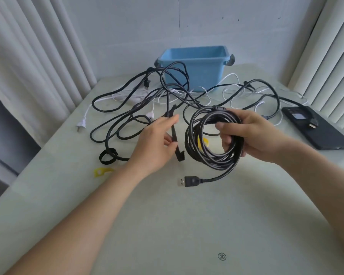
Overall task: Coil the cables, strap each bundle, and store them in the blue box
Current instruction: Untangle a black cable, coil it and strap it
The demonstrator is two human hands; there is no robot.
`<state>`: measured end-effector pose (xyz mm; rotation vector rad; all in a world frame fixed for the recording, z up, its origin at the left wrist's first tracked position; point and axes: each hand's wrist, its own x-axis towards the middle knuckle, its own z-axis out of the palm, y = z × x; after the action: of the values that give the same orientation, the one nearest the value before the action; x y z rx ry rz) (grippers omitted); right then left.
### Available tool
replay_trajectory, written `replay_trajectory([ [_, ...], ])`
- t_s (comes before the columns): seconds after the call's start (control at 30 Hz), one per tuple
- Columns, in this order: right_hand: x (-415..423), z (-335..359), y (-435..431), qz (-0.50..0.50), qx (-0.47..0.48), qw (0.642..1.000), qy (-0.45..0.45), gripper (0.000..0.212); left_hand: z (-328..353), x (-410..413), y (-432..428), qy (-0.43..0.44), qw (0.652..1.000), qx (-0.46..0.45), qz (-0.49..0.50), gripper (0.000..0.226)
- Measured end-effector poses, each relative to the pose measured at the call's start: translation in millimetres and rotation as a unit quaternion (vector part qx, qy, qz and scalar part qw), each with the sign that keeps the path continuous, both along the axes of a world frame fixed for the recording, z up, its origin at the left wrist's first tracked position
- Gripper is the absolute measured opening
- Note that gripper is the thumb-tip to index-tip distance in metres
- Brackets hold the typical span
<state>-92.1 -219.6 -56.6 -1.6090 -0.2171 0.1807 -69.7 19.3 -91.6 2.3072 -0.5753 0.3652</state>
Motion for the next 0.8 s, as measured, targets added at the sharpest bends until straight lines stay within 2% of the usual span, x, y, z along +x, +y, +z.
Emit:
replay_trajectory([
  [0.1, -2.5, 4.4, 6.1, -0.031, 0.092, 0.994, 0.039, 0.005, -3.0, -0.1, -6.1, 0.056, 0.997, -0.051, -0.021, 0.075],
  [0.17, -3.9, 3.4, 15.4, -0.067, 0.180, 0.979, 0.075, 0.008, -6.6, -0.1, -9.5, 0.064, 0.994, -0.084, -0.003, 0.068],
  [0.23, -4.1, -0.1, 28.2, -0.126, 0.267, 0.948, 0.120, 0.004, -8.8, -2.2, -15.0, 0.087, 0.984, -0.155, 0.032, 0.058],
  [0.37, -7.8, -4.6, 48.3, -0.214, 0.371, 0.880, 0.206, 0.010, -11.3, -7.6, -28.9, 0.118, 0.950, -0.276, 0.092, 0.061],
  [0.5, -15.0, -2.7, 55.4, -0.205, 0.399, 0.862, 0.237, 0.013, -8.9, -8.7, -37.2, 0.121, 0.906, -0.384, 0.133, 0.058],
  [0.73, -24.0, 2.3, 59.6, -0.236, 0.378, 0.872, 0.202, 0.014, 7.4, -20.3, -43.0, 0.078, 0.849, -0.487, 0.190, 0.060],
  [0.8, -25.9, 1.3, 60.6, -0.252, 0.356, 0.879, 0.193, 0.019, 11.9, -24.7, -44.7, 0.078, 0.844, -0.495, 0.189, 0.061],
])
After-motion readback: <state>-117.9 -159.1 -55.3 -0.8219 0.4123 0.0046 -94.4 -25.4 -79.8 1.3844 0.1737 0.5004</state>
